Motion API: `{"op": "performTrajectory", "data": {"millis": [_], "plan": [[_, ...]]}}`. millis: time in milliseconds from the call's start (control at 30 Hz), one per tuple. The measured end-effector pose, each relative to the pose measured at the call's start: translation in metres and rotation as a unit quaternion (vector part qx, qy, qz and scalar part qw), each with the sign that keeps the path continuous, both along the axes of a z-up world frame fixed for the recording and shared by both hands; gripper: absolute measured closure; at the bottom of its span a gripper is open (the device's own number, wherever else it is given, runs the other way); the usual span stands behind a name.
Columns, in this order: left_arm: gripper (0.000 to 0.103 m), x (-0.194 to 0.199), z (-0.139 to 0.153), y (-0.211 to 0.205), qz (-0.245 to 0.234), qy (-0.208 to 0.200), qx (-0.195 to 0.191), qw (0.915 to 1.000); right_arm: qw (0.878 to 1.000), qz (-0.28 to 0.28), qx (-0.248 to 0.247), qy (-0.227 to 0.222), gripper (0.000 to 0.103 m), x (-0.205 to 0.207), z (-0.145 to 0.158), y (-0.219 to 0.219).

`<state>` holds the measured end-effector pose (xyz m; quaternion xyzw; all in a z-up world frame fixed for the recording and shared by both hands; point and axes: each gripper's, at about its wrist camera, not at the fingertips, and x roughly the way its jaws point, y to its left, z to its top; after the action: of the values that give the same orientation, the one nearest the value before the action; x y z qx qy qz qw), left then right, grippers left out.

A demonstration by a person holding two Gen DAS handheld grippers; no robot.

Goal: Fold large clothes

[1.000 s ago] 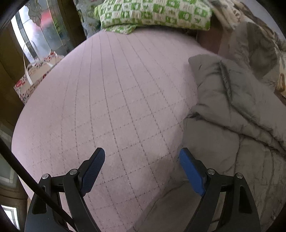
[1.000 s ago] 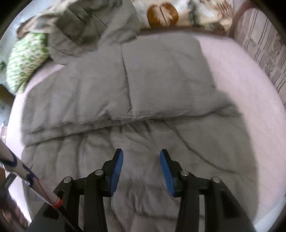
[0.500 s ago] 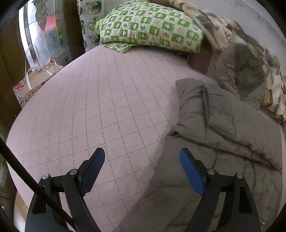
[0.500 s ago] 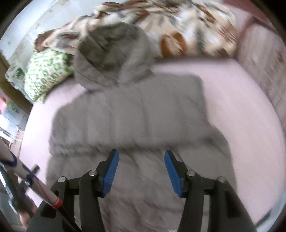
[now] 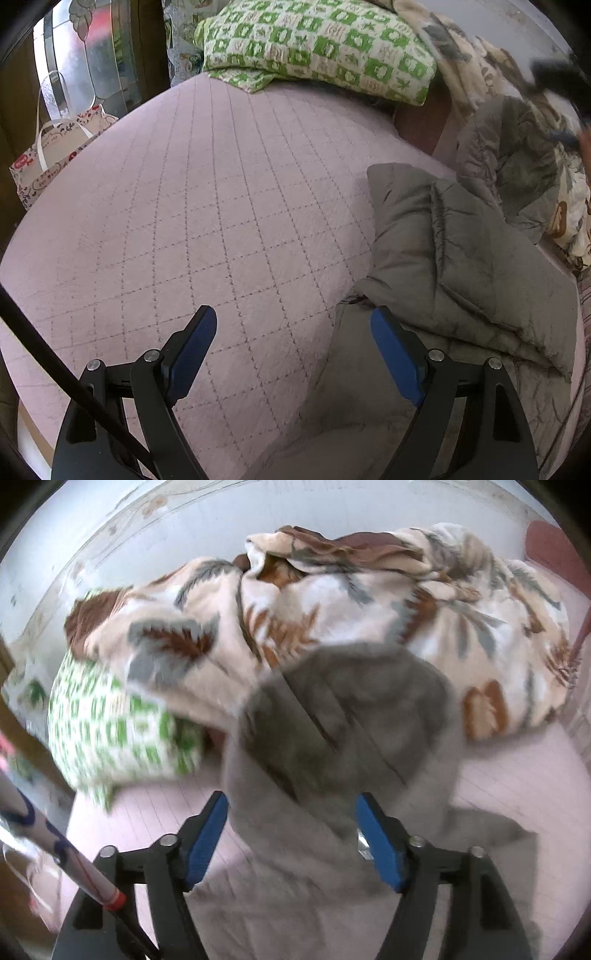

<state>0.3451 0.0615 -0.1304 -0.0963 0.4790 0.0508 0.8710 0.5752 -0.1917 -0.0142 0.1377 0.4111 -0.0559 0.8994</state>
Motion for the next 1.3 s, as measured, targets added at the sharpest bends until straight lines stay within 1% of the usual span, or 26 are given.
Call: {"op": "performTrajectory", "data": {"millis": [133, 267, 333, 367, 400, 433, 467, 500, 533, 600, 633, 733, 867, 967, 1033, 1100, 1133, 1167, 1233, 1300], "plan": [[0.018, 0.007, -0.009, -0.002, -0.005, 0.013, -0.003, 0.9999, 1.000, -0.006, -0.016, -0.005, 0.019, 0.043, -0.004, 0.020], [0.018, 0.009, -0.013, -0.001, -0.007, 0.018, -0.004, 0.9998, 1.000, -0.014, -0.027, 0.006, 0.019, 0.076, -0.021, 0.034], [0.018, 0.009, -0.015, 0.001, -0.005, 0.020, -0.009, 0.9997, 0.999, -0.022, -0.044, 0.011, 0.019, 0.084, -0.032, 0.037], [0.018, 0.010, -0.015, 0.002, -0.004, 0.021, -0.010, 0.9997, 0.998, -0.027, -0.061, 0.016, 0.019, 0.088, -0.037, 0.039], [0.018, 0.011, -0.016, 0.002, -0.004, 0.023, -0.009, 0.9997, 0.997, -0.029, -0.073, 0.020, 0.032, 0.091, -0.042, 0.040], [0.018, 0.011, -0.016, 0.002, -0.004, 0.019, -0.011, 0.9997, 0.996, -0.028, -0.079, 0.025, 0.050, 0.092, -0.046, 0.041], [0.018, 0.012, -0.015, 0.003, -0.003, 0.019, -0.010, 0.9998, 0.997, -0.020, -0.070, 0.035, 0.091, 0.092, -0.050, 0.040], [0.018, 0.013, -0.015, 0.004, -0.002, 0.018, -0.011, 0.9998, 0.997, -0.016, -0.061, 0.045, 0.092, 0.090, -0.052, 0.039], [0.018, 0.012, -0.013, 0.005, -0.001, 0.016, -0.012, 0.9998, 0.997, -0.017, -0.065, 0.043, 0.092, 0.086, -0.050, 0.039], [0.018, 0.010, -0.010, 0.008, 0.002, 0.012, -0.014, 0.9998, 0.996, -0.013, -0.085, 0.032, 0.093, 0.067, -0.037, 0.041], [0.018, 0.009, -0.008, 0.010, 0.004, 0.010, -0.016, 0.9998, 0.996, -0.009, -0.086, 0.030, 0.093, 0.058, -0.031, 0.041], [0.018, 0.004, -0.004, 0.018, 0.011, 0.007, -0.030, 0.9995, 0.996, 0.007, -0.090, 0.021, 0.094, 0.015, -0.010, 0.040], [0.018, -0.002, 0.002, 0.026, 0.018, -0.002, -0.034, 0.9992, 0.996, 0.034, -0.083, 0.003, 0.095, -0.070, 0.018, 0.039], [0.018, -0.006, 0.006, 0.031, 0.025, -0.008, -0.031, 0.9992, 0.997, 0.046, -0.064, -0.005, 0.095, -0.141, 0.022, 0.036], [0.018, -0.007, 0.006, 0.035, 0.028, -0.009, -0.035, 0.9990, 0.997, 0.050, -0.053, -0.003, 0.095, -0.185, 0.012, 0.038], [0.018, -0.008, 0.006, 0.036, 0.033, -0.009, -0.034, 0.9988, 0.998, 0.052, -0.034, 0.007, 0.095, -0.222, -0.010, 0.041], [0.018, -0.009, 0.006, 0.038, 0.035, -0.009, -0.033, 0.9988, 0.998, 0.049, -0.022, 0.016, 0.095, -0.238, -0.026, 0.043], [0.018, -0.009, 0.006, 0.039, 0.038, -0.010, -0.032, 0.9987, 0.998, 0.046, -0.010, 0.029, 0.095, -0.248, -0.042, 0.044], [0.018, -0.012, 0.007, 0.042, 0.043, -0.011, -0.029, 0.9986, 0.997, 0.039, 0.025, 0.060, 0.095, -0.262, -0.085, 0.046], [0.018, -0.015, 0.008, 0.043, 0.049, -0.018, -0.016, 0.9985, 0.996, 0.032, 0.033, 0.071, 0.095, -0.264, -0.112, 0.047]]}}
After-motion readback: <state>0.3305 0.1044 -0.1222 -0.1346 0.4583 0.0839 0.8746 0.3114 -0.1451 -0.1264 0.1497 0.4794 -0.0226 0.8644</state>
